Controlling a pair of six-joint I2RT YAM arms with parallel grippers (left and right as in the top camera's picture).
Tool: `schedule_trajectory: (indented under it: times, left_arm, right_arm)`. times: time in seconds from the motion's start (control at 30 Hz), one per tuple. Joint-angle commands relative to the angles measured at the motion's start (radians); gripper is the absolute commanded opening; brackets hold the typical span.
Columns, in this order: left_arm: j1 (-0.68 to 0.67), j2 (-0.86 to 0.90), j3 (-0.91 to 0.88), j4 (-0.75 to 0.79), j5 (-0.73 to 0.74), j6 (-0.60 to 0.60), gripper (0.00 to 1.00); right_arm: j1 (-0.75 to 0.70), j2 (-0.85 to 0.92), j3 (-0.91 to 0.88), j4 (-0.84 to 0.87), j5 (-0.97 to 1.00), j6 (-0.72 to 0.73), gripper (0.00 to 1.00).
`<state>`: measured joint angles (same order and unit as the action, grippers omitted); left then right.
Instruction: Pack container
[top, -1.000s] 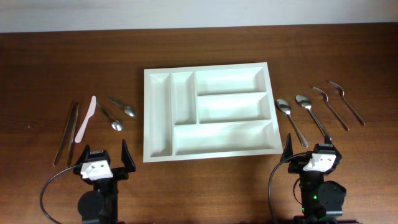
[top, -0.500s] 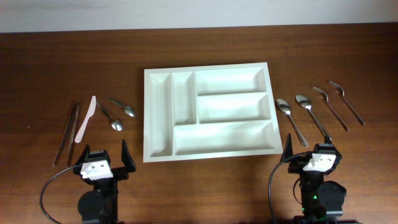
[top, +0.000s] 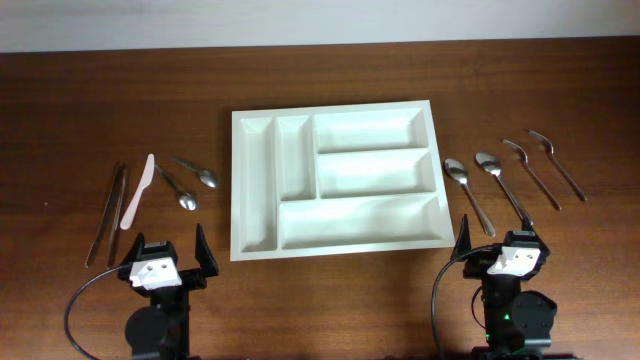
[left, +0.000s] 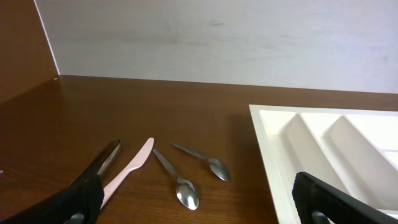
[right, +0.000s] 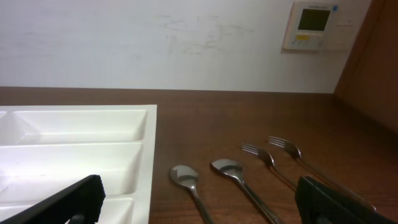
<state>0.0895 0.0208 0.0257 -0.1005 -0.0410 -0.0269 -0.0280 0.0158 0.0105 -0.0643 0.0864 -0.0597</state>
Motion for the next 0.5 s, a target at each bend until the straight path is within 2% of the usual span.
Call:
schedule_trajectory:
  times: [0.0, 0.33, 0.47]
  left_arm:
    - [0.005, -0.015, -0.008, 0.005, 0.011, 0.013, 0.99]
    - [0.005, -0.015, -0.008, 0.005, 0.011, 0.013, 0.99]
    - [0.005, -0.015, -0.008, 0.005, 0.011, 0.013, 0.99]
  right_arm:
    - [0.008, -0.007, -0.005, -0.008, 0.015, 0.002, 0.99]
    - [0.008, -0.007, -0.005, -0.001, 0.031, -0.010, 0.99]
    - [0.008, -0.007, -0.003, 0.004, -0.029, 0.078, 0.98]
